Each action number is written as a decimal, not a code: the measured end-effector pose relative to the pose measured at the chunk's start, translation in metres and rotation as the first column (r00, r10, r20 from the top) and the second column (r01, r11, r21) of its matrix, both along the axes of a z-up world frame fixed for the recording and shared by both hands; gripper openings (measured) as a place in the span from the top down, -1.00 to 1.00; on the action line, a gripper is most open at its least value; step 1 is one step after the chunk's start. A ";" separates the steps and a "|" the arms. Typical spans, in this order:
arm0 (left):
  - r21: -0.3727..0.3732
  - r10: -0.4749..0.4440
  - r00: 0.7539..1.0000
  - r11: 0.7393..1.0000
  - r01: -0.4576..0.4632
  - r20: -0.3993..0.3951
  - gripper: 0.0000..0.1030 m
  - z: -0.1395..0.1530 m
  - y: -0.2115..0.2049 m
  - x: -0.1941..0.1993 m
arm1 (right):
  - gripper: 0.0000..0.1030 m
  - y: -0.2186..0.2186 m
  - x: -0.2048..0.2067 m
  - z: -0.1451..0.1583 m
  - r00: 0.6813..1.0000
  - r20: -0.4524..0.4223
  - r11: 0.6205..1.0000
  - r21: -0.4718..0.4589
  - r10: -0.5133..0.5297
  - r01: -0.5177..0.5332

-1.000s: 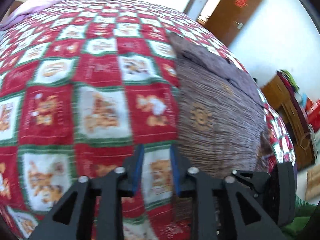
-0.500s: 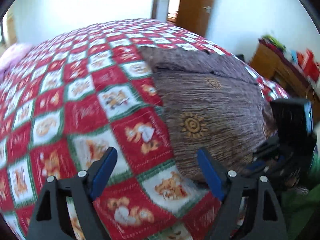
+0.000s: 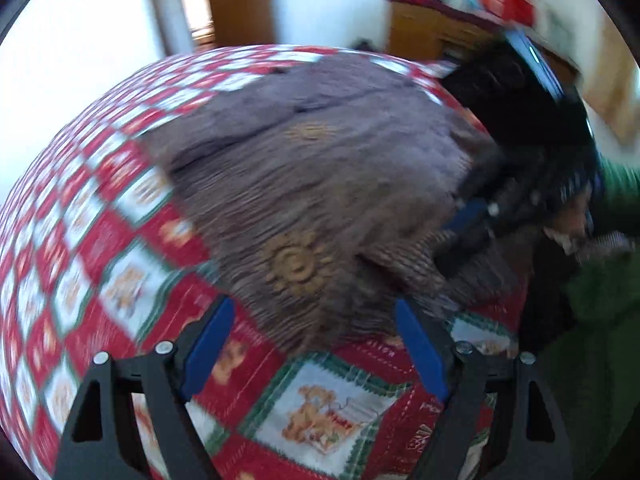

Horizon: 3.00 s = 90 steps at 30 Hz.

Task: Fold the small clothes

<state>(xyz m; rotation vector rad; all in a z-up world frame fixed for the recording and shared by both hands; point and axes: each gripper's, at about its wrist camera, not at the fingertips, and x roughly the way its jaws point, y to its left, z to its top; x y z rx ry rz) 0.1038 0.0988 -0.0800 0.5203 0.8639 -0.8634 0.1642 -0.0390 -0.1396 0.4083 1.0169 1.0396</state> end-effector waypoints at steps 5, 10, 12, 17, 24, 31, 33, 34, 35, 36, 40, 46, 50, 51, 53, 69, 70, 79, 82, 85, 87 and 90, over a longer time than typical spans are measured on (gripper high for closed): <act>0.020 -0.233 0.970 0.972 0.233 0.071 -0.65 -0.002 -0.020 -0.007 | 0.82 0.000 -0.002 0.018 0.998 0.048 0.999 0.001 0.033 -0.033; 0.065 -0.391 0.919 0.920 0.387 0.057 -0.29 -0.013 -0.049 -0.012 | 0.82 0.005 0.000 0.030 0.993 0.073 0.996 -0.025 0.090 -0.088; 0.033 -0.406 0.914 0.913 0.406 -0.026 0.21 -0.019 -0.058 -0.008 | 0.82 0.008 0.003 0.031 0.991 0.079 0.994 -0.043 0.105 -0.101; -0.152 -0.259 0.945 0.961 0.232 -0.199 0.74 -0.030 -0.052 0.021 | 0.78 -0.002 0.012 0.034 0.995 0.079 0.996 -0.065 0.062 -0.057; -0.328 -0.051 0.933 0.942 -0.074 -0.356 0.84 -0.038 -0.031 0.046 | 0.48 -0.079 0.032 0.027 0.967 -0.064 0.962 0.100 -0.248 0.254; -0.452 0.094 0.911 0.844 -0.287 -0.403 0.86 -0.027 -0.012 0.069 | 0.47 -0.181 -0.016 0.045 0.830 0.021 0.830 0.039 -0.558 0.557; -0.488 0.168 0.885 0.782 -0.388 -0.434 0.87 -0.027 0.004 0.081 | 0.47 -0.205 -0.035 0.050 0.791 0.035 0.792 0.018 -0.610 0.610; -0.490 0.203 0.867 0.756 -0.434 -0.455 0.87 -0.031 0.005 0.089 | 0.47 -0.217 -0.045 0.052 0.772 0.040 0.773 0.007 -0.634 0.635; -0.484 0.243 0.846 0.730 -0.482 -0.475 0.87 -0.036 0.013 0.095 | 0.47 -0.227 -0.055 0.053 0.756 0.044 0.757 -0.003 -0.653 0.654; -0.464 0.293 0.821 0.710 -0.531 -0.490 0.87 -0.042 0.019 0.100 | 0.47 -0.238 -0.066 0.054 0.736 0.048 0.737 -0.011 -0.675 0.676; -0.465 0.296 0.791 0.679 -0.569 -0.536 0.87 -0.056 0.030 0.104 | 0.30 -0.261 -0.086 0.053 0.708 0.050 0.706 -0.057 -0.705 0.706; -0.433 0.330 0.812 0.716 -0.547 -0.481 0.87 -0.048 0.024 0.099 | 0.14 -0.231 -0.084 0.046 0.825 0.079 0.812 -0.145 -0.560 0.565; -0.413 0.331 0.828 0.745 -0.524 -0.453 0.84 -0.045 0.013 0.104 | 0.14 -0.207 -0.081 0.035 0.887 0.145 0.831 -0.310 -0.439 0.462; -0.408 0.328 0.832 0.753 -0.517 -0.448 0.83 -0.046 0.006 0.107 | 0.14 -0.200 -0.080 0.031 0.897 0.165 0.818 -0.368 -0.411 0.442; -0.400 0.314 0.840 0.769 -0.498 -0.443 0.76 -0.044 0.001 0.111 | 0.14 -0.185 -0.080 0.025 0.929 0.172 0.821 -0.436 -0.327 0.369; -0.500 0.313 0.823 0.674 -0.544 -0.474 0.89 -0.033 0.018 0.116 | 0.97 -0.140 -0.060 0.007 0.986 0.063 0.693 -0.718 0.157 -0.064; -0.511 0.325 0.821 0.658 -0.553 -0.470 0.89 -0.030 0.023 0.118 | 0.97 -0.154 -0.049 0.021 0.990 0.114 0.742 -0.670 0.078 0.019; -0.461 0.428 0.763 0.616 -0.639 -0.485 0.89 -0.049 0.034 0.124 | 0.94 -0.286 0.005 0.027 0.764 0.107 0.695 -0.353 -0.636 0.627; -0.458 0.432 0.748 0.601 -0.655 -0.504 0.89 -0.055 0.036 0.123 | 0.91 -0.278 0.001 0.011 0.778 0.040 0.713 -0.374 -0.627 0.593; -0.467 0.426 0.752 0.599 -0.651 -0.503 0.89 -0.057 0.036 0.122 | 0.89 -0.275 0.002 0.008 0.794 0.055 0.705 -0.426 -0.605 0.567; -0.466 0.428 0.756 0.603 -0.647 -0.495 0.89 -0.057 0.035 0.121 | 0.87 -0.278 -0.003 0.018 0.794 0.069 0.704 -0.422 -0.604 0.572; -0.467 0.428 0.761 0.609 -0.642 -0.488 0.89 -0.057 0.033 0.123 | 0.26 -0.286 -0.002 0.030 0.771 0.087 0.695 -0.378 -0.631 0.612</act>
